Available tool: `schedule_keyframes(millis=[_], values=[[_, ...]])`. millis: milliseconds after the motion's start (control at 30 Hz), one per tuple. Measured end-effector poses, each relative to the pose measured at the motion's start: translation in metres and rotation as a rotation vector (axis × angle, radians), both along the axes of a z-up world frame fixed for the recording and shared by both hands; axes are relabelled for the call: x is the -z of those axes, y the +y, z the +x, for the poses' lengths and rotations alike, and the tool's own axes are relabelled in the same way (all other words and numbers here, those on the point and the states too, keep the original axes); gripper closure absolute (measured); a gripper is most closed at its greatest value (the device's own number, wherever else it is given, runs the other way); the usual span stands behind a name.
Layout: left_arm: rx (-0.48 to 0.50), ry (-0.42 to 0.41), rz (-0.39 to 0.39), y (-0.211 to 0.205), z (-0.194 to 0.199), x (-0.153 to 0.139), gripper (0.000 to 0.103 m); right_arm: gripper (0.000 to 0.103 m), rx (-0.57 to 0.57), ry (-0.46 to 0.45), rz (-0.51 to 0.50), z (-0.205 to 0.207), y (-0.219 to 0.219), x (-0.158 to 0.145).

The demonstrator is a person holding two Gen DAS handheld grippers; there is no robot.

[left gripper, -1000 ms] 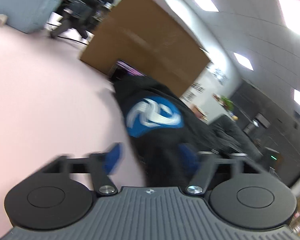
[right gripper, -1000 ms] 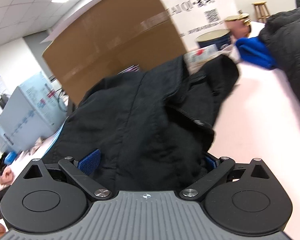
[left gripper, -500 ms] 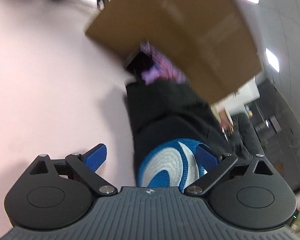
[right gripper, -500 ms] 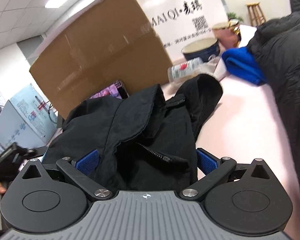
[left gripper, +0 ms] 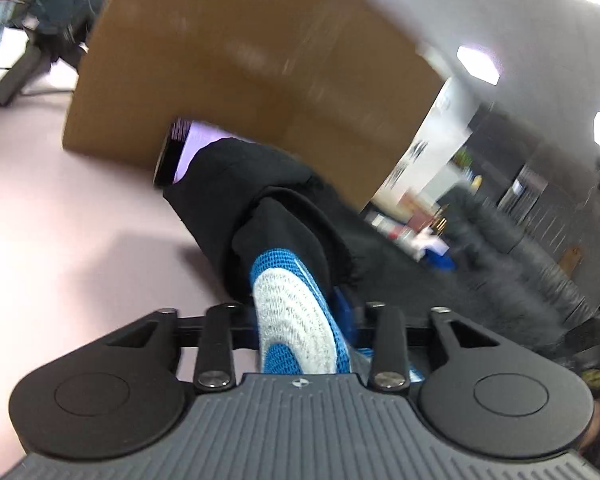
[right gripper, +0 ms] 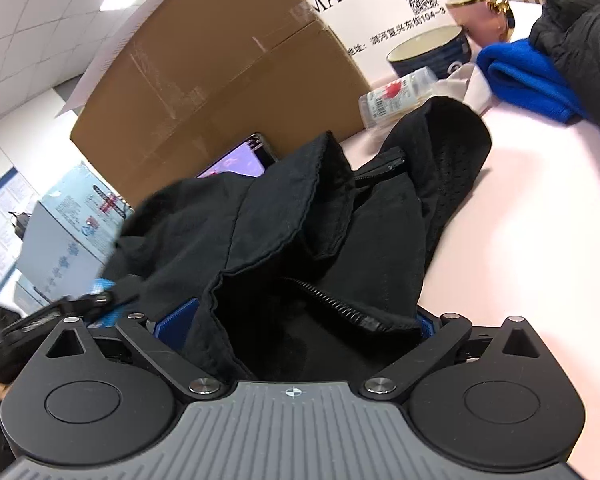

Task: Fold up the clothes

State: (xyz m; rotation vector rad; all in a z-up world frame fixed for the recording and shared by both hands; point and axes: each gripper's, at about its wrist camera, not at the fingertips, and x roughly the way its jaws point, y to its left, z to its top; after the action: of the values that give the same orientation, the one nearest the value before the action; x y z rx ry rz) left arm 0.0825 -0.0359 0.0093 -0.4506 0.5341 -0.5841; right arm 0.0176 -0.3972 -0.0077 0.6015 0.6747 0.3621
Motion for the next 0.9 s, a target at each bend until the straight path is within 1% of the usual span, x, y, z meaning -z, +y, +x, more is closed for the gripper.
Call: schedule_keyframes(millis=[100, 200, 233, 300, 333, 367, 400, 433, 467, 500, 600, 667, 733, 800, 867, 900], values=[[-0.053, -0.049, -0.06, 0.027, -0.035, -0.018, 0.081, 0.005, -0.068, -0.003, 0.046, 0.0, 0.018, -0.004], [-0.106, -0.042, -0.122, 0.061, -0.068, -0.028, 0.081, 0.005, -0.148, -0.013, 0.046, -0.002, 0.046, -0.012], [-0.121, -0.041, -0.122, 0.069, -0.075, -0.03, 0.081, 0.005, -0.176, -0.018, 0.04, -0.004, 0.056, -0.015], [-0.17, -0.02, -0.097, 0.09, -0.086, -0.027, 0.08, 0.005, -0.202, -0.026, 0.007, -0.007, 0.074, -0.02], [-0.193, 0.0, -0.08, 0.099, -0.089, -0.024, 0.076, 0.005, -0.199, -0.033, -0.033, -0.008, 0.083, -0.023], [-0.215, 0.045, -0.045, 0.105, -0.085, -0.016, 0.071, 0.005, -0.187, -0.041, -0.076, -0.01, 0.088, -0.024], [-0.238, 0.088, 0.002, 0.108, -0.081, -0.007, 0.059, 0.005, -0.176, -0.05, -0.12, -0.011, 0.094, -0.025], [-0.255, 0.105, 0.044, 0.108, -0.078, -0.002, 0.04, 0.005, -0.167, -0.061, -0.168, -0.013, 0.098, -0.025], [-0.274, 0.114, 0.115, 0.107, -0.075, 0.005, 0.031, 0.005, -0.158, -0.071, -0.217, -0.016, 0.102, -0.025], [-0.291, 0.114, 0.171, 0.107, -0.073, 0.011, 0.018, 0.004, -0.149, -0.082, -0.257, -0.018, 0.104, -0.024], [-0.293, 0.065, 0.215, 0.107, -0.077, 0.011, 0.017, 0.002, -0.116, -0.101, -0.311, -0.024, 0.098, -0.019], [-0.322, 0.023, 0.28, 0.105, -0.085, 0.001, 0.016, 0.001, -0.086, -0.106, -0.333, -0.027, 0.092, -0.015], [-0.354, -0.056, 0.356, 0.103, -0.096, -0.006, 0.015, 0.001, -0.081, -0.097, -0.316, -0.032, 0.088, -0.013], [-0.401, -0.155, 0.438, 0.1, -0.109, -0.013, 0.014, 0.001, -0.069, -0.108, -0.318, -0.037, 0.084, -0.018], [-0.433, -0.238, 0.467, 0.099, -0.113, -0.019, 0.014, 0.001, -0.057, -0.15, -0.332, -0.043, 0.084, -0.025], [-0.434, -0.28, 0.468, 0.097, -0.117, -0.024, 0.014, 0.001, -0.049, -0.188, -0.342, -0.047, 0.085, -0.031]])
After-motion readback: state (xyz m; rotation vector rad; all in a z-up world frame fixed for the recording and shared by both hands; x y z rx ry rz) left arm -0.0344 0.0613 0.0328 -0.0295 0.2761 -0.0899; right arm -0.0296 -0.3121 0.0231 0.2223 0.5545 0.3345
